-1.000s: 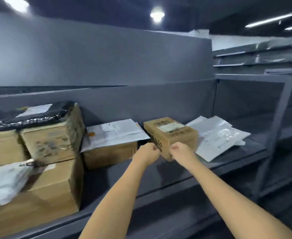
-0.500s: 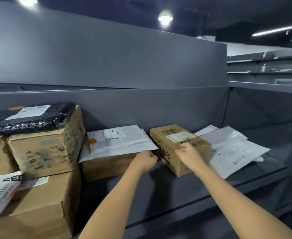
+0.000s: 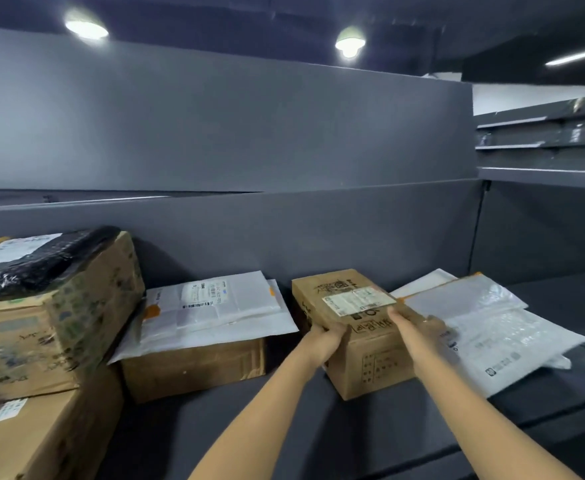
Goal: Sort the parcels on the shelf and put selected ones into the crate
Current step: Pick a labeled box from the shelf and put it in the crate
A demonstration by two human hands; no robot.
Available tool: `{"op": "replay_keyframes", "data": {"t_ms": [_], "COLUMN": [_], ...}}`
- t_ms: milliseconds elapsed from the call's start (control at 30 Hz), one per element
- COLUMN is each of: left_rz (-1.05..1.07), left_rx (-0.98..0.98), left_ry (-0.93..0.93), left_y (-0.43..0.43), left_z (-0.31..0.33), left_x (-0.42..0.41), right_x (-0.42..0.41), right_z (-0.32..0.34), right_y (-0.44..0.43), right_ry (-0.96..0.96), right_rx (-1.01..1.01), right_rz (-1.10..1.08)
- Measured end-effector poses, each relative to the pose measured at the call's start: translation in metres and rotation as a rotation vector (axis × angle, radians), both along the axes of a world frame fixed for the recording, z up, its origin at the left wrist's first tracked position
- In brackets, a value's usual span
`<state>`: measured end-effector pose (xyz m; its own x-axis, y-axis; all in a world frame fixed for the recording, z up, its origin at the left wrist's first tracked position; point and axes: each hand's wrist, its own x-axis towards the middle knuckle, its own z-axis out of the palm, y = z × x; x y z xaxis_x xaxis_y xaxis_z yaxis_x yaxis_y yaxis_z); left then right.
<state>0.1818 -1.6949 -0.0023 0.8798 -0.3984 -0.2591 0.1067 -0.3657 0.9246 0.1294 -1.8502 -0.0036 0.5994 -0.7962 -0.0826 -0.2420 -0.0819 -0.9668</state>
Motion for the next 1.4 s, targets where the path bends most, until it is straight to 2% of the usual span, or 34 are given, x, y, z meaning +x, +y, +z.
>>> {"op": "replay_keyframes", "data": {"t_ms": [67,167,233,467,567,700,767,900,1000,1100,1167,1300,1400], "left_rz": [0.066,0.134,0.13,0.05,0.004,-0.079,0.011,0.287,0.15,-0.161,-0.189,-0.14,-0.104], "left_rx": [-0.124,-0.315,-0.394,-0.53,-0.604,-0.589,-0.605,-0.811,-0.799,-0.518,-0.456,-0.657,-0.827], "left_ry": [0.095,0.18,0.2,0.025,-0.078,-0.222,-0.254,-0.228,-0.195,-0.223,-0.214,-0.192,-0.35], "left_y": [-0.011,-0.021,-0.021,-0.02,-0.03,-0.033,-0.021,0.025,0.063,0.087,0.096,0.105,0.11], "left_z": [-0.008,-0.019,-0.021,-0.023,-0.008,0.028,0.053,0.098,0.116,0.118,0.114,0.109,0.111], "left_x": [-0.004,-0.001,-0.001,0.004,0.003,0.006,0.015,0.044,0.056,0.053,0.048,0.042,0.045], "right_x": [0.005,0.009,0.008,0.005,0.003,0.0,-0.003,-0.009,-0.009,-0.002,0.005,0.018,0.021], "right_z": [-0.012,-0.016,-0.019,-0.009,0.019,0.06,0.075,0.095,0.103,0.108,0.109,0.113,0.119], "right_y": [-0.009,-0.017,-0.023,-0.034,-0.037,-0.036,-0.039,-0.047,-0.047,-0.042,-0.036,-0.017,-0.002], "right_ry": [-0.084,-0.204,-0.267,-0.426,-0.547,-0.749,-0.855,-1.006,-1.011,-0.981,-0.948,-0.909,-0.842], "right_rx": [0.127,0.569,0.668,0.597,0.42,0.256,0.232,0.186,0.158,0.039,-0.014,-0.044,-0.032], "right_rz": [0.027,0.231,0.34,0.444,0.291,0.204,0.191,0.208,0.237,0.352,0.43,0.522,0.535]}}
